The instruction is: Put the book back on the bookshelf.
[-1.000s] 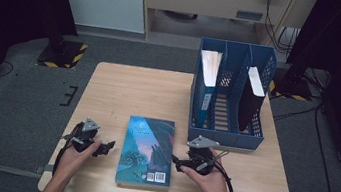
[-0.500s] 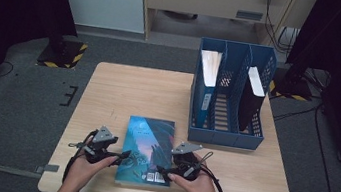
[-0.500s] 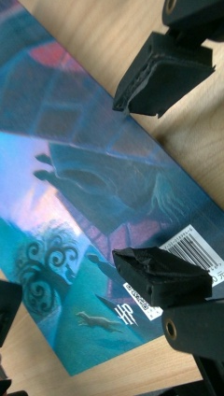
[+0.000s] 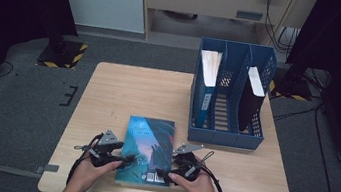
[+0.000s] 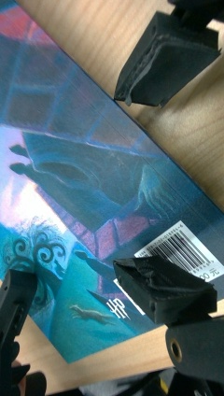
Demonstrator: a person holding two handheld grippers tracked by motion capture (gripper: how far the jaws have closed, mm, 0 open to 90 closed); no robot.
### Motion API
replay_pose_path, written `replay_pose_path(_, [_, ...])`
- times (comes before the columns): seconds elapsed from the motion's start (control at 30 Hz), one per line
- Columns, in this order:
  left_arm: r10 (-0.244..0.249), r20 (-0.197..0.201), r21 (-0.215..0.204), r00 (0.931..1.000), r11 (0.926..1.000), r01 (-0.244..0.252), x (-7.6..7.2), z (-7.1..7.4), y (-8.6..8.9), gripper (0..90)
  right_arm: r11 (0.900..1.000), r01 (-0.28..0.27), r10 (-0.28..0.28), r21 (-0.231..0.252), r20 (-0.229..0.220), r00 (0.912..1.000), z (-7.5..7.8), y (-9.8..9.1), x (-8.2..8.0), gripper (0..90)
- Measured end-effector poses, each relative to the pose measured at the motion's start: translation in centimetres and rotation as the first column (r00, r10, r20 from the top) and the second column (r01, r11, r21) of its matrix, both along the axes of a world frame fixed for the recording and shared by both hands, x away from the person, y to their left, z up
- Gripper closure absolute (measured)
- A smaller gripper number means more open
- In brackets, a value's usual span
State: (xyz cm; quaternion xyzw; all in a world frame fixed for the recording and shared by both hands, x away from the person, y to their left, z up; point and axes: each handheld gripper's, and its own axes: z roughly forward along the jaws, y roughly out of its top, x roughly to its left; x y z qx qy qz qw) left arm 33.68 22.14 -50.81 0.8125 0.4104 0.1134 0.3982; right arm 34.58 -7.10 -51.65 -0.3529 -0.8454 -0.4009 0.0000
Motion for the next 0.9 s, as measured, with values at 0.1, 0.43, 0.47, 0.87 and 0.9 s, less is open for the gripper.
replay_pose_path(0.1, [-0.006, -0.003, -0.001, 1.0000, 1.0000, 0.006, 0.1, 0.0, 0.0, 27.8, 0.9998, -0.011, 0.012, 0.014, -0.033, 0.9994, -0.2, 0.0, 0.1, 12.7])
replay_pose_path(0.43, [-0.017, -0.007, -0.002, 0.9998, 0.9999, 0.017, 0.3, -0.1, 0.1, 26.8, 0.9985, -0.033, 0.037, 0.044, -0.090, 0.9952, -0.9, 0.1, 0.9, 6.9])
replay_pose_path(0.47, [-0.019, -0.008, -0.003, 0.9998, 0.9998, 0.019, 0.4, -0.1, 0.1, 26.7, 0.9983, -0.042, 0.045, 0.041, -0.091, 0.9948, -0.9, 0.1, 1.0, 6.8])
replay_pose_path(0.87, [-0.028, -0.003, -0.002, 0.9996, 0.9996, 0.028, 0.4, -0.1, 0.2, 26.8, 0.9981, -0.026, 0.032, 0.057, -0.105, 0.9939, -0.7, 0.3, 1.4, 11.6])
replay_pose_path(0.9, [-0.029, -0.007, -0.002, 0.9996, 0.9996, 0.029, 0.5, -0.1, 0.4, 26.8, 0.9981, -0.029, 0.034, 0.055, -0.098, 0.9946, -0.5, 0.2, 1.4, 13.6])
